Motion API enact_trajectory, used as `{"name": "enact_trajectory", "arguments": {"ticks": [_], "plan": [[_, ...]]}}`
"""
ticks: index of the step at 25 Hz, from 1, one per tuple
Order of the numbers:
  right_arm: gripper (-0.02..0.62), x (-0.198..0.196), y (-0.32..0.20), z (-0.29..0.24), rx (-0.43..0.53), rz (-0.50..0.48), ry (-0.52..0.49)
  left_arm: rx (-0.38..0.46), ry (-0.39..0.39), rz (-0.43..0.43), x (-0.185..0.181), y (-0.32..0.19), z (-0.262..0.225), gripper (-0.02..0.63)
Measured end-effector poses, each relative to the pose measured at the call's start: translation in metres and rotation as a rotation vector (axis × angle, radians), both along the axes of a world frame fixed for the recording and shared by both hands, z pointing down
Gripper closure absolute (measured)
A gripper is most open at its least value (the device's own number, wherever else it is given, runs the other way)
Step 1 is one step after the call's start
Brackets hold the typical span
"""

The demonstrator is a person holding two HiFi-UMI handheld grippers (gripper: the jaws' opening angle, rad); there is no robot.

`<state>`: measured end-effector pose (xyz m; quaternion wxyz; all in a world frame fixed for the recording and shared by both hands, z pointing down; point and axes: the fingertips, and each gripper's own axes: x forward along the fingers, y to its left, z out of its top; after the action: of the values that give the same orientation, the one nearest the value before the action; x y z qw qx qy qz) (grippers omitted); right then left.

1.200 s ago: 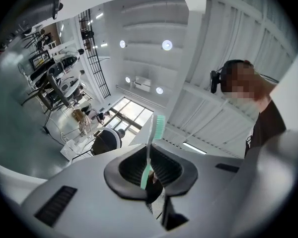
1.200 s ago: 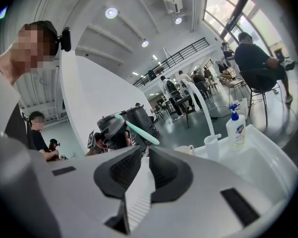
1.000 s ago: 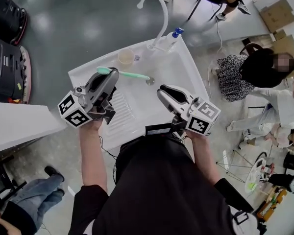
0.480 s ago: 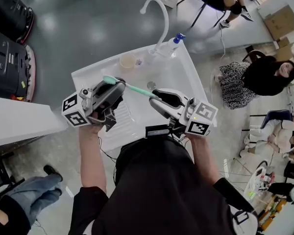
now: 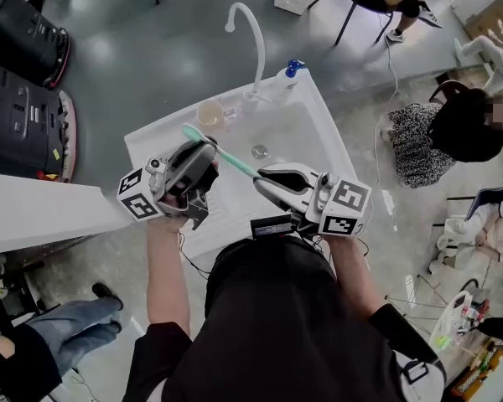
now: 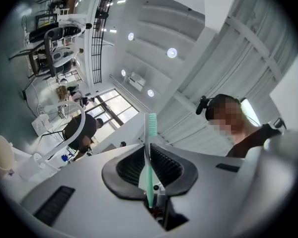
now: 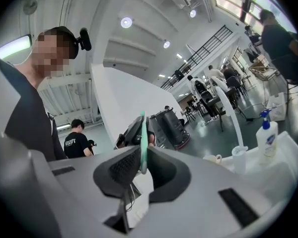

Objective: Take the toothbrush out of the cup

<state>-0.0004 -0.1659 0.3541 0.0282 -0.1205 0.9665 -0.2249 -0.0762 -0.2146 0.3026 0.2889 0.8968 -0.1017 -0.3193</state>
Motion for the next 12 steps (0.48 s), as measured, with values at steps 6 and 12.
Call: {"name": "enact_trajectory", "arguments": {"ticks": [6,12], "plan": [[0.546,0.02,-0.01,0.001,-0.023,0.07,-0.051,-0.052,-0.103,-0.04,0.05,0.0,0.011,0.554],[0.548,0.038,-0.013,0.001,-0.017,0.113,-0.076,-0.107,-0.124,-0.102,0.074,0.004,0.021,0.554]]}}
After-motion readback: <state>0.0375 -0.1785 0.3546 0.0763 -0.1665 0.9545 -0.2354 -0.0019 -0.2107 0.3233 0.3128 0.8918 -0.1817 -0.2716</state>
